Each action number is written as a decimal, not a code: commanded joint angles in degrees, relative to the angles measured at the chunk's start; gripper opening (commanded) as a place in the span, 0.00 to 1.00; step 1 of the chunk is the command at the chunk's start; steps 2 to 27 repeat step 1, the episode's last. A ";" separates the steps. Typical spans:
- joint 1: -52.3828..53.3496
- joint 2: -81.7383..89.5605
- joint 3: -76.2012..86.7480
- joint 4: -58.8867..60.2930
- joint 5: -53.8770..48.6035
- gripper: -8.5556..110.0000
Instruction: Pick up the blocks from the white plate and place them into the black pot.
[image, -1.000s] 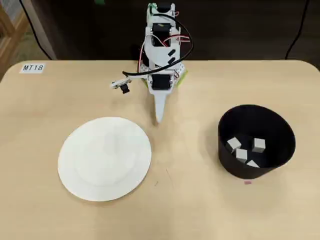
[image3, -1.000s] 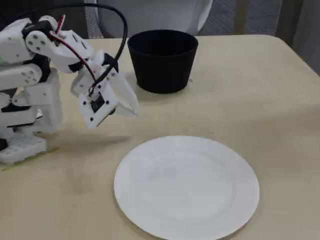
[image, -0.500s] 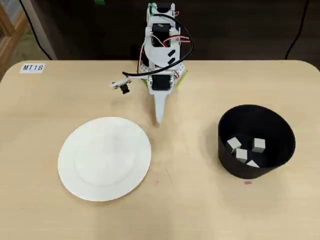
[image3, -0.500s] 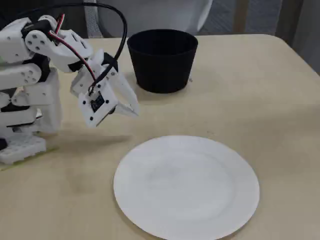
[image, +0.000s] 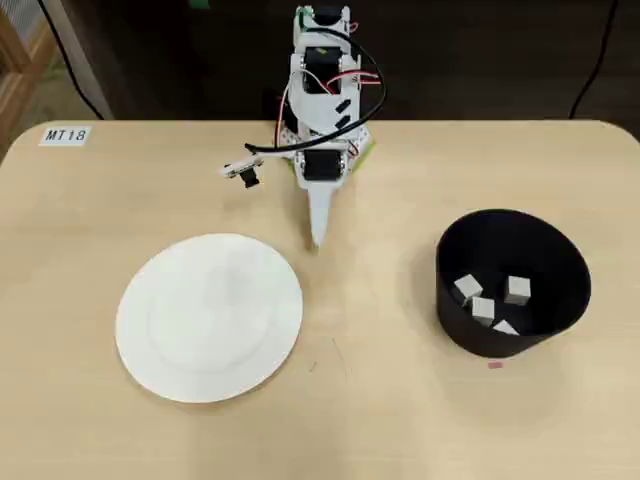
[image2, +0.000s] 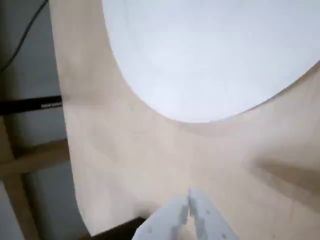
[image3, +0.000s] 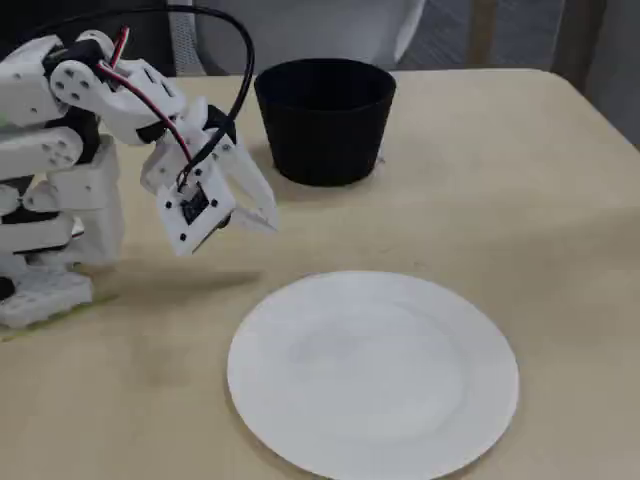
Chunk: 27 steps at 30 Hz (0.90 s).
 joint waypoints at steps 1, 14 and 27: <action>-0.35 0.09 -0.18 -1.05 -0.35 0.05; -0.35 0.09 -0.18 -1.05 -0.35 0.05; -0.35 0.09 -0.18 -1.05 -0.35 0.05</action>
